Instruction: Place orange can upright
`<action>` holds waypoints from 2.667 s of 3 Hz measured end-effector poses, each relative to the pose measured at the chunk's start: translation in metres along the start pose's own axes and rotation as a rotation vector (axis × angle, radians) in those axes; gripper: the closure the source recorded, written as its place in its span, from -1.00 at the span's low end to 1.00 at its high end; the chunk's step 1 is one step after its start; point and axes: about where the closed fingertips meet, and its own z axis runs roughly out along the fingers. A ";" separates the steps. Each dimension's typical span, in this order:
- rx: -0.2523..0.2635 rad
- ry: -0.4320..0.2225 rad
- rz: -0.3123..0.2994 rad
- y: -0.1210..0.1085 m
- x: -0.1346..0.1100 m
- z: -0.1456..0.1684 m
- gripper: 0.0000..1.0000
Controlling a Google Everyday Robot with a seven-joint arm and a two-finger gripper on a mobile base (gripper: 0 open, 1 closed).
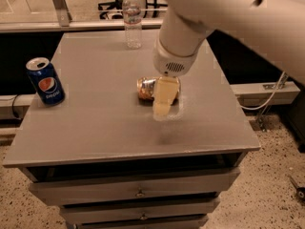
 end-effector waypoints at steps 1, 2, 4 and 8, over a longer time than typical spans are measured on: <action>-0.013 0.032 -0.047 -0.001 -0.009 0.033 -1.00; -0.023 0.057 -0.067 -0.008 -0.010 0.051 -1.00; -0.110 0.112 -0.053 -0.020 -0.007 0.076 -0.63; -0.115 -0.189 0.031 -0.076 -0.019 0.008 1.00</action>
Offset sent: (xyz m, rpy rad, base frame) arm 0.0374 0.0266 -0.0610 -0.1077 0.0205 0.0673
